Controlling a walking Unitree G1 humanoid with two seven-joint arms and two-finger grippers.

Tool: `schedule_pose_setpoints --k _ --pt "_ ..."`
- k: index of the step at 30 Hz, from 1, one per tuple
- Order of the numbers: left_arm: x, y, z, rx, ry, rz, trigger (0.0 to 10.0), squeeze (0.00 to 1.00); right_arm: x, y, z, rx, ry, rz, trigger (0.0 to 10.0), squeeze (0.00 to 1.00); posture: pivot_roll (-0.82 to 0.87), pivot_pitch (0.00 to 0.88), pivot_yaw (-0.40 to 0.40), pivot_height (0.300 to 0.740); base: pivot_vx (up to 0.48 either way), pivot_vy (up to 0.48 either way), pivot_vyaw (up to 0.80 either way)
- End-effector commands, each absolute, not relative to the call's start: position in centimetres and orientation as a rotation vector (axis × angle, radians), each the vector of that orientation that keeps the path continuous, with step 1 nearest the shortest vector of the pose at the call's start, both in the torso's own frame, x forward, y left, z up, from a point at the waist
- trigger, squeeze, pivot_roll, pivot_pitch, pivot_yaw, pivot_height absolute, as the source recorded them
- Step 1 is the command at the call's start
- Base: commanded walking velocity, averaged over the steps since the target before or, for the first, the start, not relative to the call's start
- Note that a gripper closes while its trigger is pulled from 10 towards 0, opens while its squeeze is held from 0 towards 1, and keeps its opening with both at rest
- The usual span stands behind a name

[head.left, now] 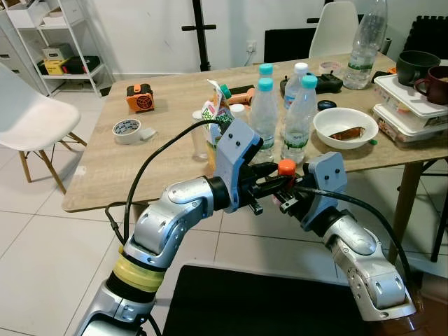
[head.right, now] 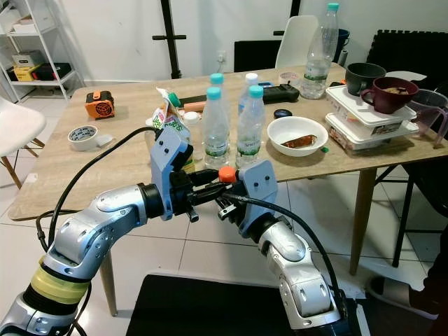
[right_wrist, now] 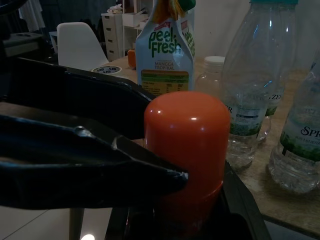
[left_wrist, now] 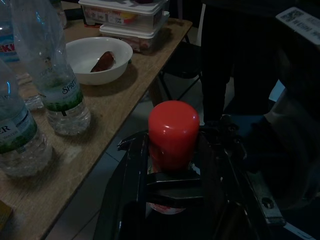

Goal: Restocking fridge

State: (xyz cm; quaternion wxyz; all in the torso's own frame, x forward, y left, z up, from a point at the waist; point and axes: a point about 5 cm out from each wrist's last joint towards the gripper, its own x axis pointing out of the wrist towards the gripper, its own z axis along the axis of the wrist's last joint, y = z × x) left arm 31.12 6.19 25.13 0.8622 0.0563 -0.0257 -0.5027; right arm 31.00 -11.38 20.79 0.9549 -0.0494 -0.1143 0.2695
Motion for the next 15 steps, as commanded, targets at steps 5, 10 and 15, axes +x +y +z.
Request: schedule_pose_setpoints --k 5,10,15 --pt "31.4 6.8 24.9 0.127 -0.065 -1.002 10.0 0.15 31.3 -12.5 20.3 -0.088 -0.208 0.481 10.0 0.0 -0.05 0.16 0.077 0.74 0.0 0.0 0.0" --pt "31.1 7.3 25.5 0.06 -0.09 -1.008 10.0 1.0 31.5 -13.0 19.6 -0.087 -0.186 0.435 10.0 0.0 -0.05 0.157 0.08 0.74 0.0 0.0 0.0" --pt "29.5 11.4 25.3 -0.152 -0.086 -0.95 10.0 0.0 32.2 -15.7 17.8 -0.111 -0.132 0.185 10.0 0.0 -0.05 0.16 0.088 0.74 0.0 0.0 0.0"
